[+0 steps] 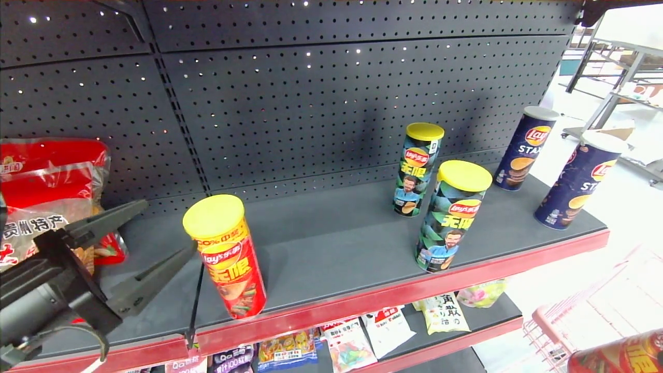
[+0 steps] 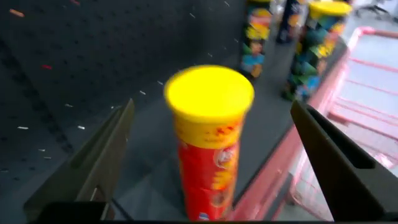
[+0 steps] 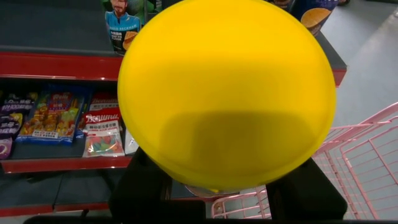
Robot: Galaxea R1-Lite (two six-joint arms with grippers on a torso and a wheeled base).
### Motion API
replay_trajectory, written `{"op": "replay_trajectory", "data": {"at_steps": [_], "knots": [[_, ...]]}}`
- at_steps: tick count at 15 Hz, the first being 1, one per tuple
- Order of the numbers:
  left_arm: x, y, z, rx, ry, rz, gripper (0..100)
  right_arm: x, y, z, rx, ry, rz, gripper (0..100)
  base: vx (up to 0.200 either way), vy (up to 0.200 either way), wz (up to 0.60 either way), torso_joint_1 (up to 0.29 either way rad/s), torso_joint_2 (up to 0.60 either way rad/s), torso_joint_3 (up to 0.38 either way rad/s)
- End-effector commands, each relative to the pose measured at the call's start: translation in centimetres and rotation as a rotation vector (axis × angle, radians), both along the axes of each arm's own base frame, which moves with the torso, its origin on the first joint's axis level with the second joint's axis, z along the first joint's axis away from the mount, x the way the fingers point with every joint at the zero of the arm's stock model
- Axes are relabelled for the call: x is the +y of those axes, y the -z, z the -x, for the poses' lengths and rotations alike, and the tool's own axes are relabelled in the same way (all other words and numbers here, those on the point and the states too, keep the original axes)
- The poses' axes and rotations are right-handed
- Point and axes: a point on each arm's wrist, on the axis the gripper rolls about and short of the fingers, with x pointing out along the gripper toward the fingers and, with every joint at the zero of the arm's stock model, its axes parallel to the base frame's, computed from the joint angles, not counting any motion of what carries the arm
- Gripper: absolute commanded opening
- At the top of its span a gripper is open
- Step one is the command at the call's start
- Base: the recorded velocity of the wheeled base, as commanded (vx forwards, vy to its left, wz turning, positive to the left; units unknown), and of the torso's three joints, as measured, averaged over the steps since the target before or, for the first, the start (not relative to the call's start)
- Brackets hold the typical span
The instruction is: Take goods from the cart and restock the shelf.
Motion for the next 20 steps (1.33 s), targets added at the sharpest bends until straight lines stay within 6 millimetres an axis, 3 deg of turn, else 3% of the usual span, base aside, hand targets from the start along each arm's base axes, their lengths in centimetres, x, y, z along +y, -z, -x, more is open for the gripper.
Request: {"op": "replay_trajectory", "data": {"at_steps": [1,2,5,9,11,12,15,17,20], "knots": [[1.3,-2.3,0.7,-0.091,-0.135,0.043,100,0.0,0.1,0.0,0.0,0.0,0.001,0,0.0,0.0,0.0,0.0,0.0,0.0],[1.7,-3.1,1.0,-0.102,-0.17,0.052,100,0.0,0.2,0.1,-0.003,0.001,0.0,0,0.0,0.0,0.0,0.0,0.0,0.0],[2.6,-4.3,4.5,-0.056,-0.232,0.059,100,0.0,0.1,0.2,-0.015,0.001,-0.001,0,0.0,0.0,0.0,0.0,0.0,0.0],[3.1,-3.4,10.0,0.071,-0.253,0.033,100,0.0,-1.6,-0.1,-0.04,0.013,-0.001,0,0.0,0.0,0.0,0.0,0.0,0.0],[3.2,-2.9,11.1,0.107,-0.275,0.024,100,0.0,-2.8,-0.5,-0.04,0.041,0.008,0,0.0,0.0,0.0,0.0,0.0,0.0],[3.4,-2.3,12.0,0.127,-0.31,0.018,100,0.0,-3.8,-1.1,-0.042,0.054,0.009,0,0.0,0.0,0.0,0.0,0.0,0.0],[3.7,-0.1,13.9,0.153,-0.421,-0.009,100,0.1,-4.6,-1.2,-0.048,0.031,0.022,0,0.0,0.0,0.0,0.0,0.0,0.0],[3.9,2.2,15.1,0.153,-0.423,-0.025,100,0.2,-5.2,-1.6,0.004,-0.013,0.081,0,0.0,0.0,0.0,0.0,0.0,0.0],[3.9,4.0,16.2,0.168,-0.429,-0.044,100,0.2,-5.4,-1.6,-0.005,-0.022,0.103,0,0.0,0.0,0.0,0.0,0.0,0.0]]}}
